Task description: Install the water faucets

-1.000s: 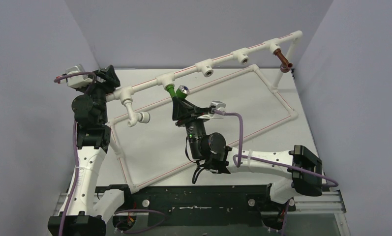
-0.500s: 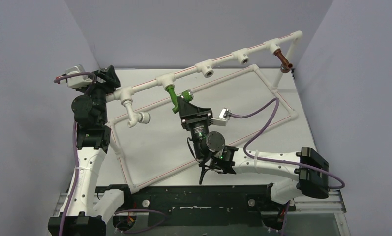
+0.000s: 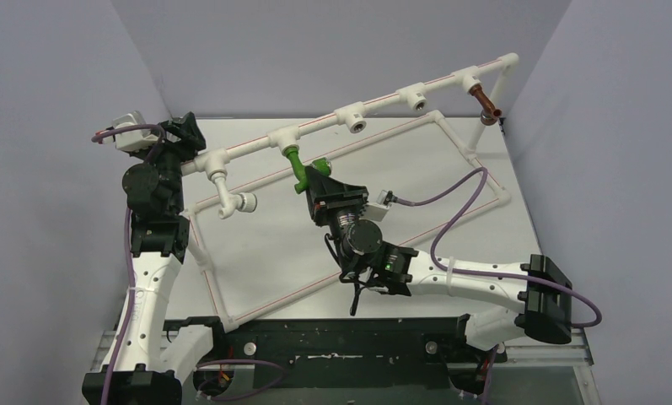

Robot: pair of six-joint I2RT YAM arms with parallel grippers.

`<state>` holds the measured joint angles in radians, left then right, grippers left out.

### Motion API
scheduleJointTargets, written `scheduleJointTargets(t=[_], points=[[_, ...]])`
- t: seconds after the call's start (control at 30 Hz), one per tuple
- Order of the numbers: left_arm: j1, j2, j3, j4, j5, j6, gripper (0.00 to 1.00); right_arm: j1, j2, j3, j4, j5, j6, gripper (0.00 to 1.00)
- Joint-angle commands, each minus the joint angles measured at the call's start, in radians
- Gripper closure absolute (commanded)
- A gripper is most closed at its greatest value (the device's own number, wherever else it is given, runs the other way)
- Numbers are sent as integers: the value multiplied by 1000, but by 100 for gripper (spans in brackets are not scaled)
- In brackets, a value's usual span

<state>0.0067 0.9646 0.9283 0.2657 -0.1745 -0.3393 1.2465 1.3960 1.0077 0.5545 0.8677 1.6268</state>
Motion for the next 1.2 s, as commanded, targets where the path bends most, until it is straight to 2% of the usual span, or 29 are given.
scheduleJointTargets(t=[0.0,0.17,0.33,0.5,0.63,0.73,0.97,1.17], points=[[19,68,-102,-334,-2,3,34,25,-55,14,-20,-98,48,77],[19,68,-102,-333,-7,6,34,21,-81,-16,-21,-98,22,50],[19,68,-102,-335,-8,6,34,22,-105,-48,-22,-114,7,37],[19,67,-102,-336,-9,6,34,23,-143,-62,-24,-152,-100,30],[19,69,-102,-335,-7,6,34,22,-169,-42,5,-224,-349,29],[19,72,-100,-336,-6,6,34,25,-194,2,-72,-260,-527,25],[24,70,-102,-335,-5,6,34,24,-227,6,-22,-405,-870,25],[26,69,-102,-335,-6,7,34,25,-223,100,-123,-533,-1185,27]])
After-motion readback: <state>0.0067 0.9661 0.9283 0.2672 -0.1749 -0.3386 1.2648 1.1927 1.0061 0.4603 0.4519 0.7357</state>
